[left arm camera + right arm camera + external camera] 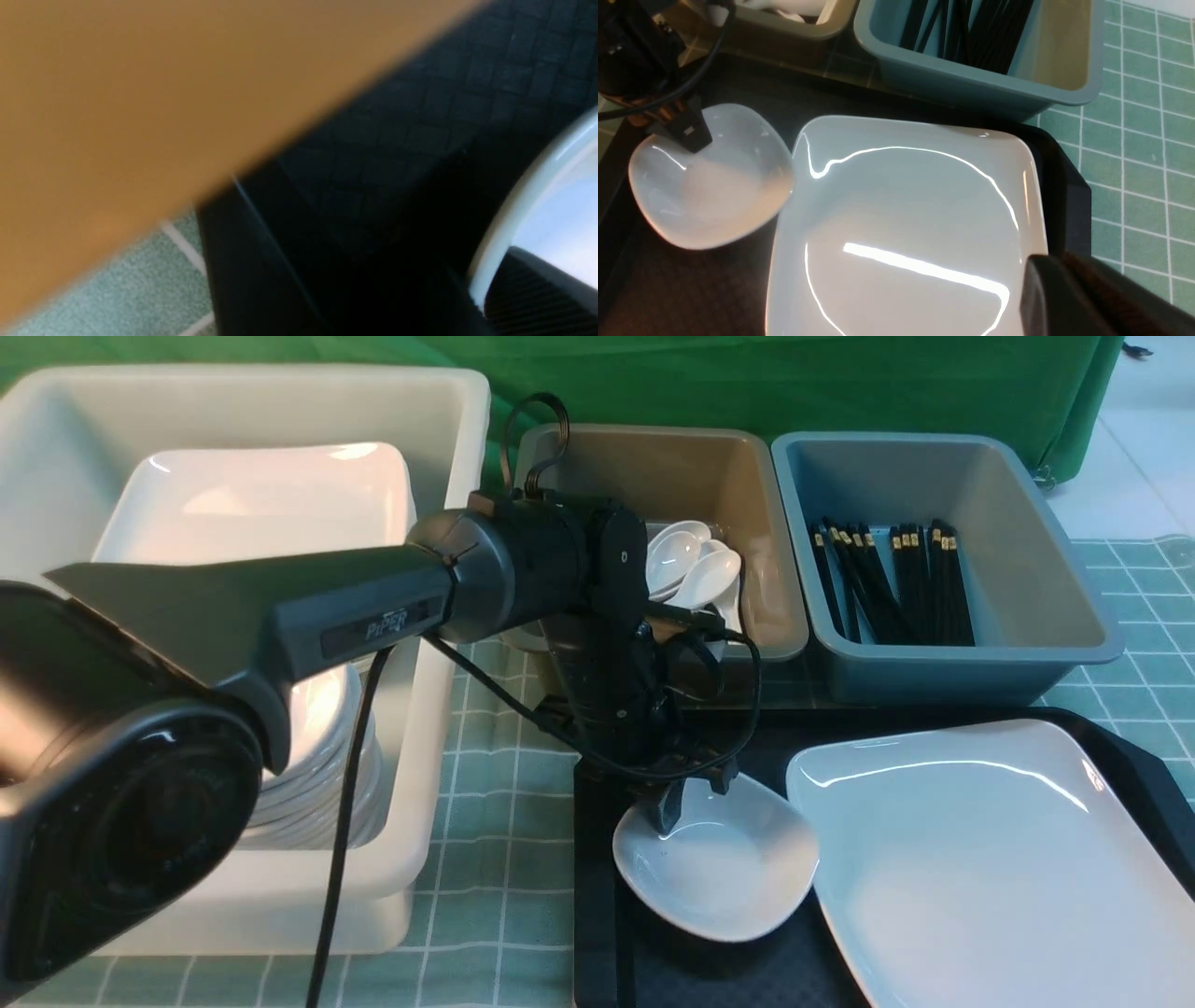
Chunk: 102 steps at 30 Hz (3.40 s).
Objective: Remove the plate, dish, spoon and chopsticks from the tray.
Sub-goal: Use the left arm to grab a small plate from the dinner plate, then use the left arm to put the small plate into the large storage box on the left, then use the right arm to move the plate from right to left
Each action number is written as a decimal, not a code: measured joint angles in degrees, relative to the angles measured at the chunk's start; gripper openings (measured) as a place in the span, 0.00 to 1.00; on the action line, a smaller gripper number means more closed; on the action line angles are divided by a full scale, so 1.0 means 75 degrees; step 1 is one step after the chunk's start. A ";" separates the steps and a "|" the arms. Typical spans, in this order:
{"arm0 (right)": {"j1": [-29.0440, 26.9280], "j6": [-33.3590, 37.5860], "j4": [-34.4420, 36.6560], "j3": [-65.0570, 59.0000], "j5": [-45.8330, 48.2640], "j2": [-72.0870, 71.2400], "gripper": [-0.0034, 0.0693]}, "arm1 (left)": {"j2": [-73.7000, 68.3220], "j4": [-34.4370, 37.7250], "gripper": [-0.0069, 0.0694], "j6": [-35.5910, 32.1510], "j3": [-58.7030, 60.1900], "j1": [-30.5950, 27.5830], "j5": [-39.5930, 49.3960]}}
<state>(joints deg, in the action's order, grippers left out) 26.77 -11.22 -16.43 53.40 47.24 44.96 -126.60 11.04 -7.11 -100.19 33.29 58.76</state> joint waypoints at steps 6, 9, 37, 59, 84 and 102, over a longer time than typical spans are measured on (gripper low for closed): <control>0.0000 0.0000 0.0000 0.0000 -0.0019 0.0000 0.14 | 0.0083 0.0096 0.21 -0.0030 0.0000 -0.0013 0.0082; 0.0000 0.0007 0.0000 0.0000 -0.0019 0.0000 0.14 | 0.0285 0.0074 0.18 -0.0030 0.0000 -0.0015 0.0201; 0.0000 0.0058 0.0000 0.0000 -0.0355 0.0000 0.16 | 0.5692 -0.0107 0.12 0.0426 0.1693 -0.4874 0.1236; 0.0087 0.1194 0.1464 0.0926 0.0719 0.2219 0.31 | 0.5804 -0.1245 0.56 0.0088 0.3749 -0.5653 0.0260; 0.1415 -0.0395 0.0371 0.1044 -0.1446 0.7978 0.85 | 0.8693 -0.0298 0.09 -0.0273 0.3727 -0.5653 0.0551; 0.2040 -0.0441 0.0322 0.1061 -0.1296 0.7826 0.27 | 0.8693 -0.0074 0.09 -0.0282 0.3727 -0.5653 0.0551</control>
<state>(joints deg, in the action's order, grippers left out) 42.07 -14.53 -14.01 61.35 37.52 103.66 -61.40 10.48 -9.23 -72.23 -9.11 62.89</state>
